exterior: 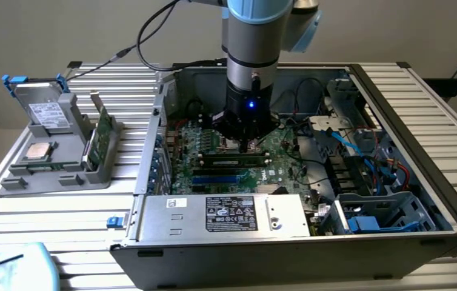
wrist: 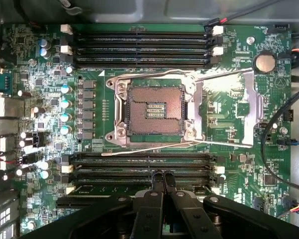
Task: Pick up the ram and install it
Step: 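Press down the ram until it locks into place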
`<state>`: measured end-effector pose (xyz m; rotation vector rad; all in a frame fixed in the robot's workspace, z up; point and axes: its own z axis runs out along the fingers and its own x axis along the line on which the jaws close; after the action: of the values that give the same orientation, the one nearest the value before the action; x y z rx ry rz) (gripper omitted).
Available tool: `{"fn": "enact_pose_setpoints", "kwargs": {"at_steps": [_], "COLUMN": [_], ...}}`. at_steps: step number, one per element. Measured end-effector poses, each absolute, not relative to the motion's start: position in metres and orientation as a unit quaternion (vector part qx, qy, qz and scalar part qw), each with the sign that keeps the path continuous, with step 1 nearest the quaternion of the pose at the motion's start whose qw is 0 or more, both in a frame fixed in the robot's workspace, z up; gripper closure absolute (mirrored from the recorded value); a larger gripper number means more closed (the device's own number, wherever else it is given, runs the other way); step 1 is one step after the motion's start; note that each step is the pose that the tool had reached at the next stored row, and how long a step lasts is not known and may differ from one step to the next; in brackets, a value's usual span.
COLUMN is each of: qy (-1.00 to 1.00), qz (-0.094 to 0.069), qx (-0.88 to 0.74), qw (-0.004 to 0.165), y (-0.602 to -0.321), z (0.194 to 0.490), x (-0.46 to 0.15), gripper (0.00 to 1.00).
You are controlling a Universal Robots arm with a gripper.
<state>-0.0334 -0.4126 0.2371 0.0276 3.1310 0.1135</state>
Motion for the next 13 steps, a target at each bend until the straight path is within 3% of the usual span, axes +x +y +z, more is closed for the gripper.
{"fn": "enact_pose_setpoints", "kwargs": {"at_steps": [13], "qy": [0.999], "qz": [0.036], "qx": [0.009], "qw": [0.004], "y": [-0.428], "z": [0.237], "x": [-0.041], "gripper": [0.89]}}
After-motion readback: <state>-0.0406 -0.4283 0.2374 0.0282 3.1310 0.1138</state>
